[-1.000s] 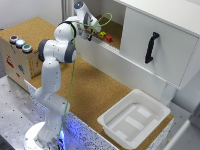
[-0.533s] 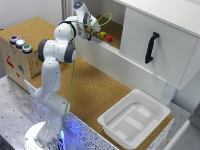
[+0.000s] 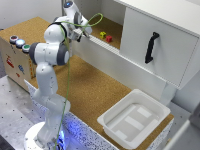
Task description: Place the purple object on the table
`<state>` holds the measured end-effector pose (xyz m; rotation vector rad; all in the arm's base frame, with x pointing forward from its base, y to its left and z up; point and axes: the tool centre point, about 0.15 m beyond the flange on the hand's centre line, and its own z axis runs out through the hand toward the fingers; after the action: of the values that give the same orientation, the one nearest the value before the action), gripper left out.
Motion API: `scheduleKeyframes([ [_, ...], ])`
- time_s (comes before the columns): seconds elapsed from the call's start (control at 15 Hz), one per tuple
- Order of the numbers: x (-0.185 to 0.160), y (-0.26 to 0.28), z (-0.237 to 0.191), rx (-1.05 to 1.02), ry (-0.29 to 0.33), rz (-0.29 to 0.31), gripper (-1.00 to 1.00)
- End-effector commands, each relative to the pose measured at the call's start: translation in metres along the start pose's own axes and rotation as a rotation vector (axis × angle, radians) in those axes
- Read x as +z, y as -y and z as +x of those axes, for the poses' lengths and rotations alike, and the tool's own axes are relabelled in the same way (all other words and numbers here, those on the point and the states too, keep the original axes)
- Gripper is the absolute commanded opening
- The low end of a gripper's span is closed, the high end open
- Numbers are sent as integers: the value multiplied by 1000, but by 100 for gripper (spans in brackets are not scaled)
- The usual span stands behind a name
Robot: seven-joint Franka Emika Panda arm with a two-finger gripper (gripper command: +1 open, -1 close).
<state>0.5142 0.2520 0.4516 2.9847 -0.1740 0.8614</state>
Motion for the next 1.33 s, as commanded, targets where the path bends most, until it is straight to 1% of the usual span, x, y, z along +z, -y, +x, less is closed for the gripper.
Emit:
scheduleKeyframes([
  [0.0,5,-44,-74,64,12,43,-100],
  [0.27,25,-73,-109,79,103,27,-100],
  [0.47,52,-96,-134,79,181,22,-100],
  [0.6,70,-105,-151,54,224,36,-100],
  [0.73,84,-111,-166,23,249,52,-100],
  [0.87,100,-120,-179,-32,265,104,-100],
  [1.0,117,-131,-191,-63,292,138,-100],
  [1.27,140,-148,-213,-103,318,164,-100],
])
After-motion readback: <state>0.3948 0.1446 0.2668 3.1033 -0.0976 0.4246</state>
